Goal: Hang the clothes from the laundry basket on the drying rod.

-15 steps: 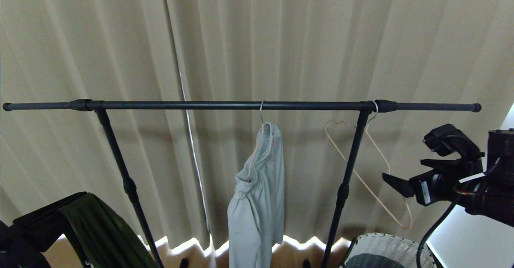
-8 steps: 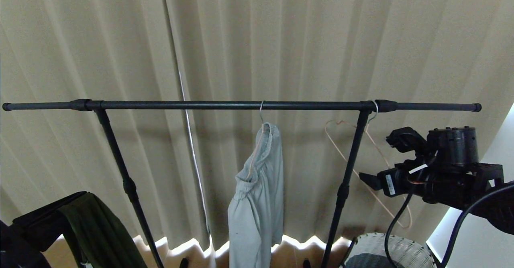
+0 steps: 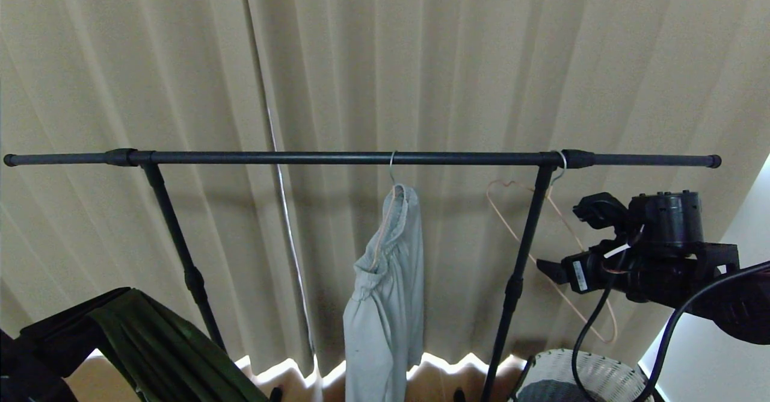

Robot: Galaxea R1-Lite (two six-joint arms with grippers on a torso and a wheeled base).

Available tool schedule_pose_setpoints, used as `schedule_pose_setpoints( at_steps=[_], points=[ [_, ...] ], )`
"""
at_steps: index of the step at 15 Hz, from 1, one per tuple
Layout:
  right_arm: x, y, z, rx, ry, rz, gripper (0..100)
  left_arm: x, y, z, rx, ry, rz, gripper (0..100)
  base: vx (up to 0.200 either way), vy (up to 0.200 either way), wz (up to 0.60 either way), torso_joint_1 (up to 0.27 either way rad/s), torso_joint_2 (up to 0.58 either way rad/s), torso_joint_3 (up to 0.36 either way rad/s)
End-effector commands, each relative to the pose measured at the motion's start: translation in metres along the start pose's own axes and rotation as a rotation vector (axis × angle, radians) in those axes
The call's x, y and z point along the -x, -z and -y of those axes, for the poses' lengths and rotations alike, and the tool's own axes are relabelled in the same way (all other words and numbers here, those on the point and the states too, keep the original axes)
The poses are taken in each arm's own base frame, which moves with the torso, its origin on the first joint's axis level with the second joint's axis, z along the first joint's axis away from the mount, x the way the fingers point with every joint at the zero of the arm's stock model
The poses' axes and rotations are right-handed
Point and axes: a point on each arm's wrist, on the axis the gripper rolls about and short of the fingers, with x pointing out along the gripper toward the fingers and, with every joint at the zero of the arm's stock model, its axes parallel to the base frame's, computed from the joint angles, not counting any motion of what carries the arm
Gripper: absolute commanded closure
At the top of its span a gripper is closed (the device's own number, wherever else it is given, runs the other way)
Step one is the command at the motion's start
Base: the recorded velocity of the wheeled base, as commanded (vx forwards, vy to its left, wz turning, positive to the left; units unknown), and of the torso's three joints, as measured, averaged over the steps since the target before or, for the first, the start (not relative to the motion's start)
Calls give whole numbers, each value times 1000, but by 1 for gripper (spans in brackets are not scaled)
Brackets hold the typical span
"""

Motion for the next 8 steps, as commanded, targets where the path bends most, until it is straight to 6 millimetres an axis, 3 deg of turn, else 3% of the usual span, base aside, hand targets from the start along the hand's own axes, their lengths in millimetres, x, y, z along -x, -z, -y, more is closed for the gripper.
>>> schedule_pose_setpoints(
  at_steps=[1, 5, 6, 8],
  points=[
    [2, -2, 0, -1, 1, 11, 0, 0, 0, 0, -1, 0, -2, 100, 0, 0, 0, 0, 0, 0],
    [3, -4, 1, -2, 3, 23, 0, 0, 1, 0, 1, 2, -3, 100, 0, 0, 0, 0, 0, 0],
    [3, -5, 1, -2, 3, 25, 100, 0, 0, 0, -1, 0, -2, 100, 0, 0, 0, 0, 0, 0],
    [4, -5, 1, -1, 4, 28, 100, 0, 0, 0, 1, 0, -2, 100, 0, 0, 0, 0, 0, 0]
  ],
)
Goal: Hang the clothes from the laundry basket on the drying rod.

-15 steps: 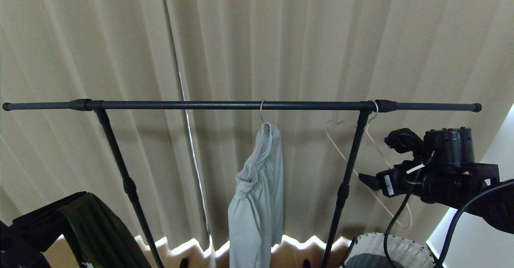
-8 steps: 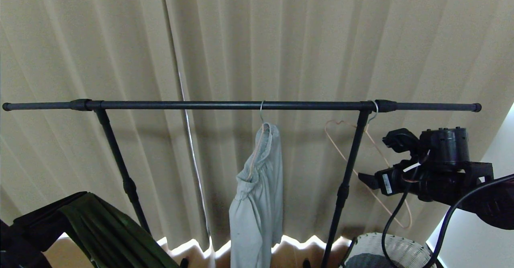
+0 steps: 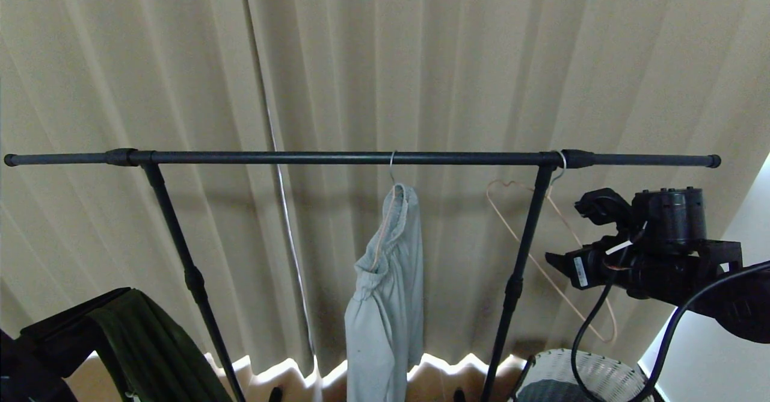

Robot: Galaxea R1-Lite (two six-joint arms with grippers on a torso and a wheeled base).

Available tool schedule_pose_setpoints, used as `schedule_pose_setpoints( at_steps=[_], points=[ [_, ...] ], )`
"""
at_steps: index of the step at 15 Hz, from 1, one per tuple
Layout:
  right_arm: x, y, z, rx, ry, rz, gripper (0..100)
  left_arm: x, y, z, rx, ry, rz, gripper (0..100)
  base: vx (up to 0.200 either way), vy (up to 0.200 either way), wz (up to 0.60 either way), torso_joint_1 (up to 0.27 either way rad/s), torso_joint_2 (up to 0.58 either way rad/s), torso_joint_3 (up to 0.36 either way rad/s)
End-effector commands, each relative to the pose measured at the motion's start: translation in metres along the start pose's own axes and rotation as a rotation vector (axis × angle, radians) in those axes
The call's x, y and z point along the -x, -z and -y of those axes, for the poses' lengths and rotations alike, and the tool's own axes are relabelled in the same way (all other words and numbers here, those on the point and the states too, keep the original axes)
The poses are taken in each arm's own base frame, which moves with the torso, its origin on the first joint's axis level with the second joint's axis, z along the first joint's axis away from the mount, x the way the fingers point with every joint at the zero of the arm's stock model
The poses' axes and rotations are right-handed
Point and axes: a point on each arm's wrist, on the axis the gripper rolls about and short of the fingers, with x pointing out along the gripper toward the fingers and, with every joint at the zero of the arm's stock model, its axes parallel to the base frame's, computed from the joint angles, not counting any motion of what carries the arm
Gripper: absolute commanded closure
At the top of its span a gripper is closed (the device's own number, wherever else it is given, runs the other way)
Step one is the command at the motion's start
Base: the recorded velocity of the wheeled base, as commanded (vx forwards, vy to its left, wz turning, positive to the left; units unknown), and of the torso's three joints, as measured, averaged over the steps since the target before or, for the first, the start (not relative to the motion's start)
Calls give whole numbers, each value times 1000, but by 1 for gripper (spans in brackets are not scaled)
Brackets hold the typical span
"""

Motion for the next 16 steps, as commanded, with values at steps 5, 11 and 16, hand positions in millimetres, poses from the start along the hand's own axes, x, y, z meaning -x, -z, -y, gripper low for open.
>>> schedule_pose_setpoints(
  at_steps=[5, 11, 16],
  points=[
    [8, -3, 1, 0, 1, 20, 100, 0, 0, 0, 0, 0, -2, 100, 0, 0, 0, 0, 0, 0],
    [26, -11, 4, -24, 46, 85, 100, 0, 1, 0, -3, 0, -4, 100, 0, 0, 0, 0, 0, 0],
    [46, -10, 9, -81, 55, 122, 100, 1, 2, 0, -4, 0, -2, 100, 0, 0, 0, 0, 0, 0]
  ],
)
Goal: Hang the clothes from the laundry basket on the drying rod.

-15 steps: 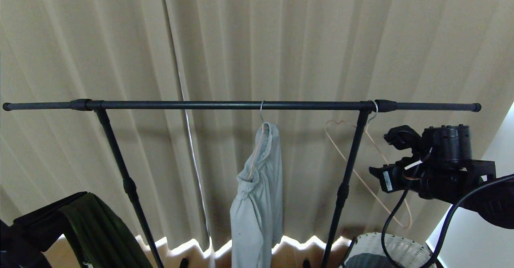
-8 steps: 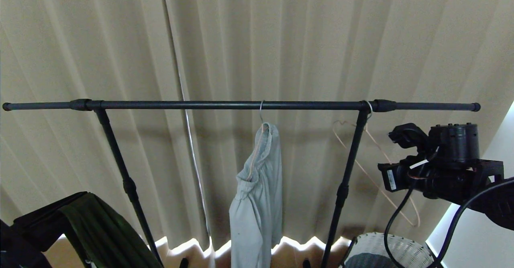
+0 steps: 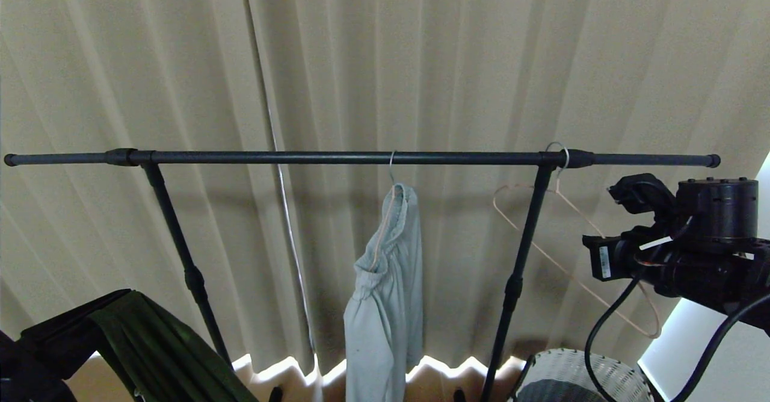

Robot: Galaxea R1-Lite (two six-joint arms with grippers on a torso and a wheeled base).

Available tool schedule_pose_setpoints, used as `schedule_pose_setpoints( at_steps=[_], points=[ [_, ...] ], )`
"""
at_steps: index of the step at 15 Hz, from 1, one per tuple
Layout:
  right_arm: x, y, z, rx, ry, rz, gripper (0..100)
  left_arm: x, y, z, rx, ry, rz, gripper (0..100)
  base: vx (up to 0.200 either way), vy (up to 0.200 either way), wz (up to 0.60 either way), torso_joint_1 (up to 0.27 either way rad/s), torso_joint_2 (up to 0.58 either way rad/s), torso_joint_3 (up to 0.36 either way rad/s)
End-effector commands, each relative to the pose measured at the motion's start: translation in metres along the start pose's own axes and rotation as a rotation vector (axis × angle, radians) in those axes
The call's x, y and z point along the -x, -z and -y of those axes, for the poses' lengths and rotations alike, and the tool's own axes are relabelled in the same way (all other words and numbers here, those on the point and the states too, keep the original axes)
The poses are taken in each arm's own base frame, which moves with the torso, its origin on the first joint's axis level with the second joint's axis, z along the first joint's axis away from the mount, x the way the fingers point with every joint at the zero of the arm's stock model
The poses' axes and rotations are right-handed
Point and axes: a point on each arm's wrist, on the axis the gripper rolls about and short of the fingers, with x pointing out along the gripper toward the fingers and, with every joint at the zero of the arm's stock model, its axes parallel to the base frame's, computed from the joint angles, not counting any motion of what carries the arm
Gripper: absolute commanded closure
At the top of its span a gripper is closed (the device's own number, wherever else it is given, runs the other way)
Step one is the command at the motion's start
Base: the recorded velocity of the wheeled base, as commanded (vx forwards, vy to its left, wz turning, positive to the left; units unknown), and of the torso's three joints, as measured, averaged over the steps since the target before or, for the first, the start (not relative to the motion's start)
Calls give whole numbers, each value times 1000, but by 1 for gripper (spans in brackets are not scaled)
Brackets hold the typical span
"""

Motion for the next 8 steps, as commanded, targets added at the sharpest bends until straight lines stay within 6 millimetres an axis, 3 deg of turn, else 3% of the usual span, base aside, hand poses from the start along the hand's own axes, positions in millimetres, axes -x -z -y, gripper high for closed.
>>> schedule_pose_setpoints(
  at_steps=[1, 8],
  points=[
    [10, -3, 4, -14, 9, 29, 100, 0, 1, 0, 0, 2, -1, 100, 0, 0, 0, 0, 0, 0],
    [30, 10, 9, -29, 18, 117, 100, 0, -1, 0, 4, -1, 5, 100, 0, 0, 0, 0, 0, 0]
  ],
)
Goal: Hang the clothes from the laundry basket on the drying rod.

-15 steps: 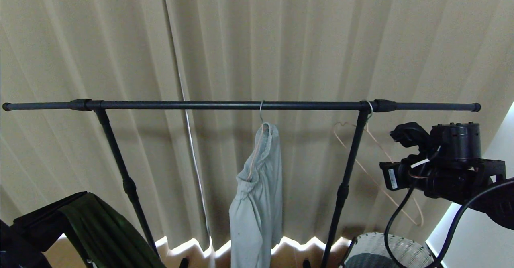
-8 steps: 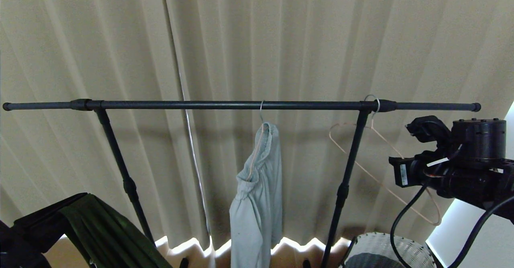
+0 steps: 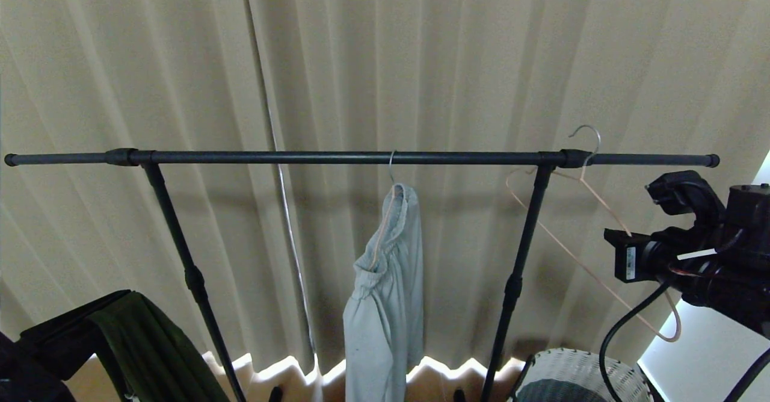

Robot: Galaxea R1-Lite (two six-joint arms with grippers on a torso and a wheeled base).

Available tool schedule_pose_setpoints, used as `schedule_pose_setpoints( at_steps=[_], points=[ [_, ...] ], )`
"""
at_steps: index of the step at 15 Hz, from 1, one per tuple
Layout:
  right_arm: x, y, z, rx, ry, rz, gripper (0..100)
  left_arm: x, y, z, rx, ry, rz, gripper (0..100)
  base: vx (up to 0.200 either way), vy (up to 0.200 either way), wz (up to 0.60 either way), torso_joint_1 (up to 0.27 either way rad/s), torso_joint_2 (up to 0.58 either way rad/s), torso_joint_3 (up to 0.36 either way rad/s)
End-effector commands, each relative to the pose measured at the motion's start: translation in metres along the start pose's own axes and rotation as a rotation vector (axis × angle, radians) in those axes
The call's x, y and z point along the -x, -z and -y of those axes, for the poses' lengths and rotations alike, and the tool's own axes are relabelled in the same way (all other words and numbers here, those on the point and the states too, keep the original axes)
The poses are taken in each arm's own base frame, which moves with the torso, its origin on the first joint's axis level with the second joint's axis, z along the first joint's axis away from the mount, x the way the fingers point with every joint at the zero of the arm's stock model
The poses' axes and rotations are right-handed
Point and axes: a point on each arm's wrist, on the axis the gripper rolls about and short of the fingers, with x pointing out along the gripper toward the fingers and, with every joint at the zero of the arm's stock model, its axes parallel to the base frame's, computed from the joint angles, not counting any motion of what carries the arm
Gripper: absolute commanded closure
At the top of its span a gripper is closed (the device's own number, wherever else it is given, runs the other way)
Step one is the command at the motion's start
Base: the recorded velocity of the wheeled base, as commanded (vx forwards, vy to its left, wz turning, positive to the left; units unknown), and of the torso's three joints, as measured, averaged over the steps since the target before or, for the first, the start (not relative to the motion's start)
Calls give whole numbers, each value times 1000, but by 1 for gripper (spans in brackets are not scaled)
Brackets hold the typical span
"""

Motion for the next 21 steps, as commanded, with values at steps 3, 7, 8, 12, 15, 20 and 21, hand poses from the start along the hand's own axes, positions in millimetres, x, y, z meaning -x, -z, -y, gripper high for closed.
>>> schedule_pose_setpoints(
  at_steps=[3, 7, 8, 12, 15, 20, 21],
  points=[
    [11, 14, 2, -3, -2, 9, 100, 0, 0, 0, 0, 0, -2, 100, 0, 0, 0, 0, 0, 0],
    [31, 39, 9, -62, 17, 0, 100, 1, 0, 0, 0, -6, 2, 100, 0, 0, 0, 0, 0, 0],
    [32, 42, 10, -67, 18, -2, 100, 1, 1, 0, 0, -6, 2, 100, 0, 0, 0, 0, 0, 0],
    [43, 60, 15, -147, 21, 32, 100, 3, 0, -3, 2, -43, 2, 100, 0, 0, 0, 0, 0, 0],
    [43, 61, 20, -144, 31, 34, 100, 3, 1, -3, 1, -44, -3, 100, 0, 0, 0, 0, 0, 0],
    [46, 67, 20, -137, 35, 13, 100, 3, 3, -3, 2, -43, -6, 100, 0, 0, 0, 0, 0, 0],
    [46, 68, 20, -137, 34, 11, 100, 3, 3, -3, 2, -42, -9, 100, 0, 0, 0, 0, 0, 0]
  ],
)
